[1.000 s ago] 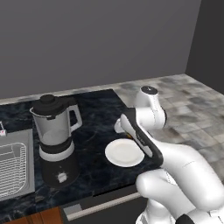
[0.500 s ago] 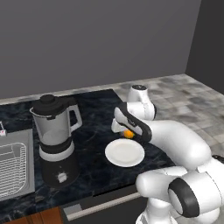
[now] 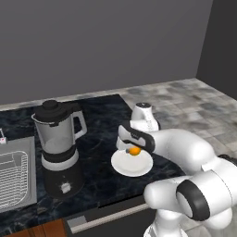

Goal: Pick the mango and orange from the fridge and place them on the plate next to the blender to make a fruit smoothie.

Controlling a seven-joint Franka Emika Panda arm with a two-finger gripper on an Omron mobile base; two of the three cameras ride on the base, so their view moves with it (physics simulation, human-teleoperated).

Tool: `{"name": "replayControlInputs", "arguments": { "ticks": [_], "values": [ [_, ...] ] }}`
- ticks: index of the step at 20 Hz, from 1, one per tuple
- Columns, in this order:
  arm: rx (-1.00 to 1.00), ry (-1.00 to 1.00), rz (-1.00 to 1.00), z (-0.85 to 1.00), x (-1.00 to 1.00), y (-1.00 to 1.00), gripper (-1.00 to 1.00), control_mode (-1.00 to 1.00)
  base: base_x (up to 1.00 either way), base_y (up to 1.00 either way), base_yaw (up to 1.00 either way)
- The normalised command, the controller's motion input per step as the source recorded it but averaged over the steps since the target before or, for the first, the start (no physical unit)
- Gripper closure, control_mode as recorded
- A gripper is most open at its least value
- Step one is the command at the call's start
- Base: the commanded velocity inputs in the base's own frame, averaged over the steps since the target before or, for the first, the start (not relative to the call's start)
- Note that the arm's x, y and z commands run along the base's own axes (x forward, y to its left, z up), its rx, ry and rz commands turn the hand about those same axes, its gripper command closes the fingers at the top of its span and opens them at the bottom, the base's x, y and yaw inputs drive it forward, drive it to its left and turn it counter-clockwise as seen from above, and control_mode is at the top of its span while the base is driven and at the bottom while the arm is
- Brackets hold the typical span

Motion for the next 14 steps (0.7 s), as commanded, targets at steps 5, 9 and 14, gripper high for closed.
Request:
{"name": "replayControlInputs", "arguments": {
  "ticks": [5,9,14],
  "values": [
    [0.00,0.00,0.01,-0.48,0.00,0.00,1.00,-1.00,0.00,0.00,0.00],
    [0.00,0.00,0.00,-0.42,0.09,0.00,1.00,-1.00,0.00,0.00,0.00],
    [0.00,-0.02,0.00,-0.26,0.27,0.00,-1.00,-1.00,0.00,0.00,0.00]
  ]
}}
